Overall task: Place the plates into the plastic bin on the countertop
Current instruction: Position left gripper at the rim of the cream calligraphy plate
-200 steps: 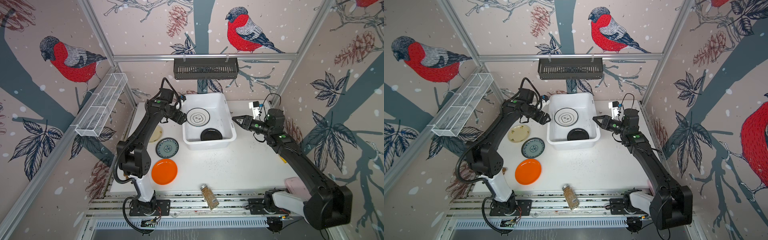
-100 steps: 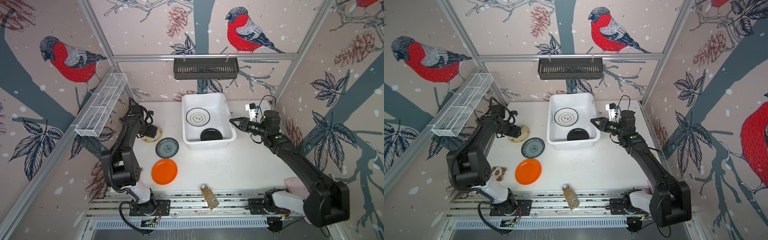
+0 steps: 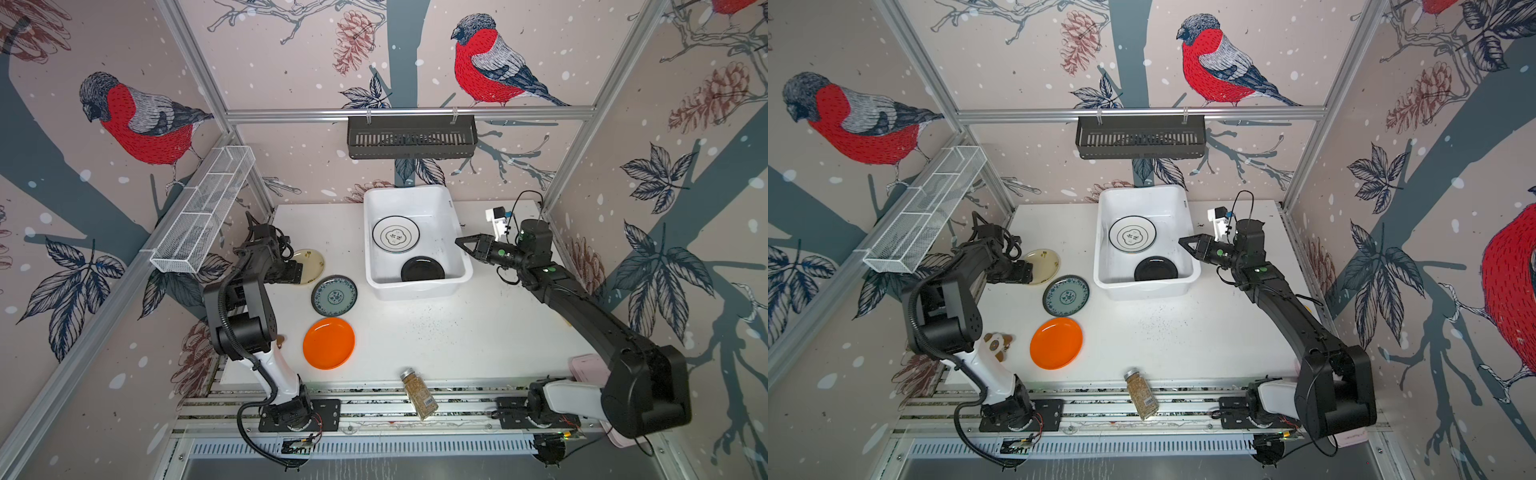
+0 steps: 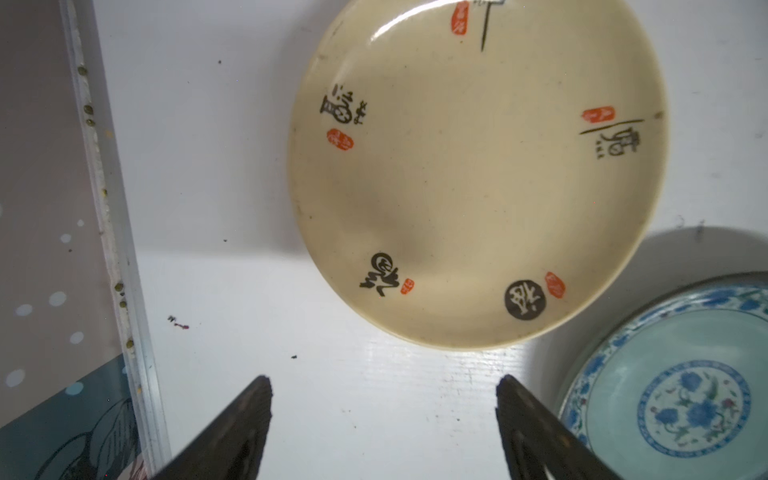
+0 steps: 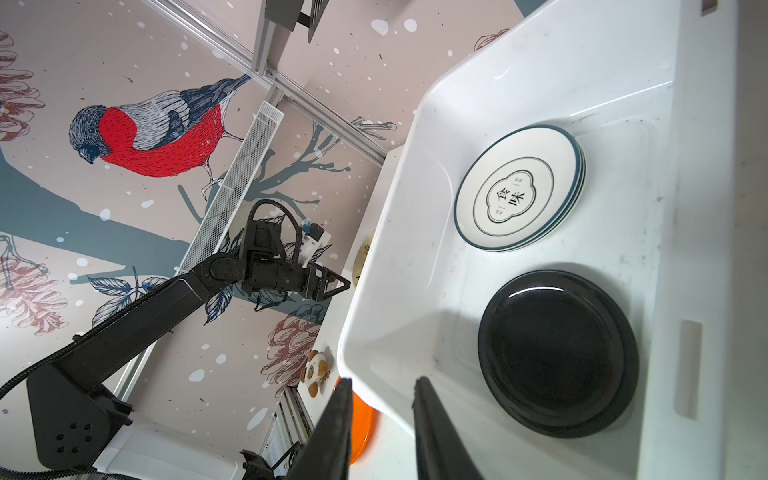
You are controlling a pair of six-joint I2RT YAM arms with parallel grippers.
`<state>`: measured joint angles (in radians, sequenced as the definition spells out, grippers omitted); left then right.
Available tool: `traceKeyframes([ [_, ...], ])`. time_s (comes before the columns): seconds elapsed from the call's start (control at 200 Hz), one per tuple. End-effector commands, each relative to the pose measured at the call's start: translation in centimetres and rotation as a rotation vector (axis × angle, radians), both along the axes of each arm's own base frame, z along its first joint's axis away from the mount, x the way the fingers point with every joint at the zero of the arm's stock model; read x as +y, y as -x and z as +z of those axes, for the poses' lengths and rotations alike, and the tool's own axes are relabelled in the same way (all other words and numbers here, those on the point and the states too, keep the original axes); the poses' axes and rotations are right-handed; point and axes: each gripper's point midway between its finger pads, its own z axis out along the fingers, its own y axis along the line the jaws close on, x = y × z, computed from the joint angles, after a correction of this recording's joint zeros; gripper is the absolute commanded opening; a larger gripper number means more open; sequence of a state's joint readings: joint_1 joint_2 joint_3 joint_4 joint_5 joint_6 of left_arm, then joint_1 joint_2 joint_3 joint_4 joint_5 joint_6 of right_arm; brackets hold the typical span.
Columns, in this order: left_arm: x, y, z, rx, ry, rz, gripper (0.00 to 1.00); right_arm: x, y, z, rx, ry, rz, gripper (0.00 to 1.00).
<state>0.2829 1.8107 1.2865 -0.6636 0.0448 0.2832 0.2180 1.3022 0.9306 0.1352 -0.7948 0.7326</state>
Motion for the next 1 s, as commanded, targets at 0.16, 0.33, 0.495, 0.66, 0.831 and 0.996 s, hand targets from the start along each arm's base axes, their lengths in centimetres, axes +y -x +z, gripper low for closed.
traceKeyframes([
  [0.16, 1.0, -1.4, -1.2, -0.022, 0.040, 0.066, 0.84, 0.0, -0.4, 1.2, -0.039, 0.000, 0.010, 0.28],
  [0.33, 1.3, -2.2, -2.4, -0.021, 0.069, 0.088, 0.84, -0.1, -0.7, 1.2, -0.033, 0.001, 0.003, 0.28],
  [0.495, 0.7, -3.1, -3.4, -0.013, 0.126, 0.088, 0.82, -0.1, -1.0, 1.4, -0.030, 0.007, -0.003, 0.28],
  [0.66, -0.4, -4.0, -3.8, -0.012, 0.207, 0.076, 0.82, -0.2, -1.2, 1.6, -0.028, 0.010, -0.009, 0.27],
  [0.831, -1.3, -5.4, -4.1, -0.018, 0.287, 0.068, 0.81, -0.1, -1.6, 1.5, -0.017, 0.008, -0.014, 0.27],
  [0.996, -2.4, -6.7, -4.1, -0.031, 0.334, 0.052, 0.80, -0.1, -1.8, 1.4, -0.010, 0.004, -0.019, 0.27],
])
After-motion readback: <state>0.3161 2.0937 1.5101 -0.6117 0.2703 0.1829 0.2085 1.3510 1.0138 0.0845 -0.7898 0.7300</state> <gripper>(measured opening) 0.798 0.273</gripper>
